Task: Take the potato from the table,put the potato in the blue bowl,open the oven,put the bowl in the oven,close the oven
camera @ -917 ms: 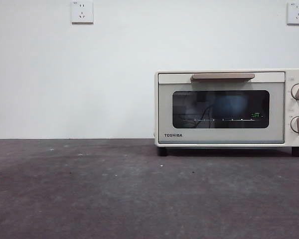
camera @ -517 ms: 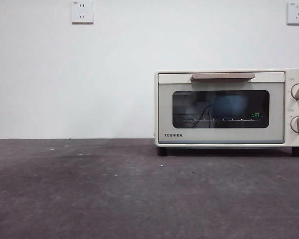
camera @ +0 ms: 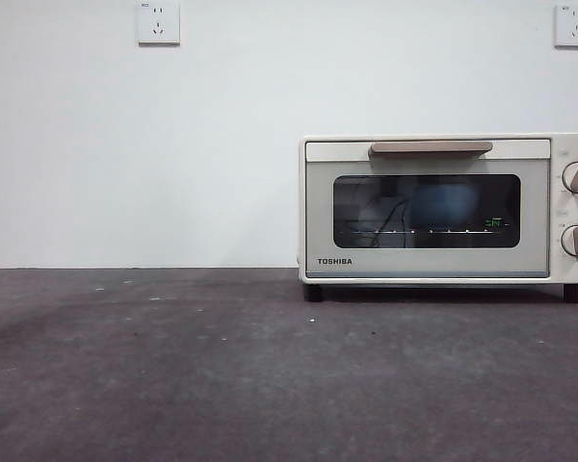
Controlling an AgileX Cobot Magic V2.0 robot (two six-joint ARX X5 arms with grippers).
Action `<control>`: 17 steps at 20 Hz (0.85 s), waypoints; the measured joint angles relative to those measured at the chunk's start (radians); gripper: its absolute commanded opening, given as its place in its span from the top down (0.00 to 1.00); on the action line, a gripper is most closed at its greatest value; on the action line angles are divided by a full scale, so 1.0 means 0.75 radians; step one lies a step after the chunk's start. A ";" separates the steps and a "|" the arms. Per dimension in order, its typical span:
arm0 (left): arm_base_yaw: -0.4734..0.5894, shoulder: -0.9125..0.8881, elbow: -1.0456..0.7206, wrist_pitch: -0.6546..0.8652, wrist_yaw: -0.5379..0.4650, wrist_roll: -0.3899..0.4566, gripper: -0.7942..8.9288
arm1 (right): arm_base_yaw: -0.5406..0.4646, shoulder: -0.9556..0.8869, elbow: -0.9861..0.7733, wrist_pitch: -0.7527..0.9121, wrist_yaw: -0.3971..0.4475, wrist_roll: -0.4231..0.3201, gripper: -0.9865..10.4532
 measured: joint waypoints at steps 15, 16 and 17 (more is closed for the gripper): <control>0.228 -0.751 -1.454 0.875 0.301 0.075 0.92 | 0.000 0.500 0.000 0.781 0.000 0.000 0.91; 0.228 -0.770 -1.511 0.906 0.301 0.061 0.92 | 0.000 0.506 0.000 0.839 0.000 0.000 0.91; 0.228 -0.790 -1.565 0.944 0.301 0.048 0.92 | 0.000 0.509 0.000 0.884 0.000 -0.001 0.91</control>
